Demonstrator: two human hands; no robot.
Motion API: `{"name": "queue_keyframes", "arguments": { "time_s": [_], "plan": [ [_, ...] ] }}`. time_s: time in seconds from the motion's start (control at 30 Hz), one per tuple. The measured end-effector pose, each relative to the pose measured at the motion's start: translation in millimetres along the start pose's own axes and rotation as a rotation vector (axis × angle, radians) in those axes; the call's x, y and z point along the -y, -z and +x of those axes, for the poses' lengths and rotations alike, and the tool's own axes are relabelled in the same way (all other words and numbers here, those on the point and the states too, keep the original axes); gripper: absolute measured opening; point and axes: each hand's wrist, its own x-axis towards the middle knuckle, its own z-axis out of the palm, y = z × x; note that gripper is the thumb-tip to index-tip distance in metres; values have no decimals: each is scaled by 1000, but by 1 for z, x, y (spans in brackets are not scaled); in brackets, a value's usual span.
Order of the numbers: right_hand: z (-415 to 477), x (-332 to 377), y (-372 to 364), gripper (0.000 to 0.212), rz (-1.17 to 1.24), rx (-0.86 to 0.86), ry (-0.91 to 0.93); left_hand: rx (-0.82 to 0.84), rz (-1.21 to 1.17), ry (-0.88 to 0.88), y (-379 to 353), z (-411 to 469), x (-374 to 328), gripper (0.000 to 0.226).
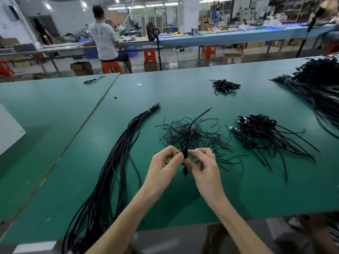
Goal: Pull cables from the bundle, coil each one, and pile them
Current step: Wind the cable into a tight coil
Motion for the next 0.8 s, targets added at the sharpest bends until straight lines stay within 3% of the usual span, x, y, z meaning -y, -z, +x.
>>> {"name": "queue_keyframes", "arguments": {
  "time_s": [0.2, 0.3, 0.4, 0.5, 0.57, 0.67, 0.8],
  "plan": [
    [-1, -4, 1, 19, -78, -50, 26, 44, -495, 414, -9, 0, -7, 22],
    [0, -5, 1, 20, -30, -55, 8, 63, -499, 435, -11, 3, -7, 21],
    [-1, -8, 2, 22, 115, -58, -54, -8, -82, 151, -12, 8, -2, 24],
    [0, -8, 2, 10, 271, -62, -153, -68, 419, -245, -6, 14, 0, 18],
    [1, -6, 1, 31, 382, -33, -260, -70, 688, -483, -1, 16, -1, 17],
    [4, -3, 4, 52, 516, -14, -326, -85, 751, -611, 5, 20, 2, 16],
    [4, -3, 8, 58, 492, 125, -260, 25, 736, -599, 12, 16, 8, 11]
  ]
}}
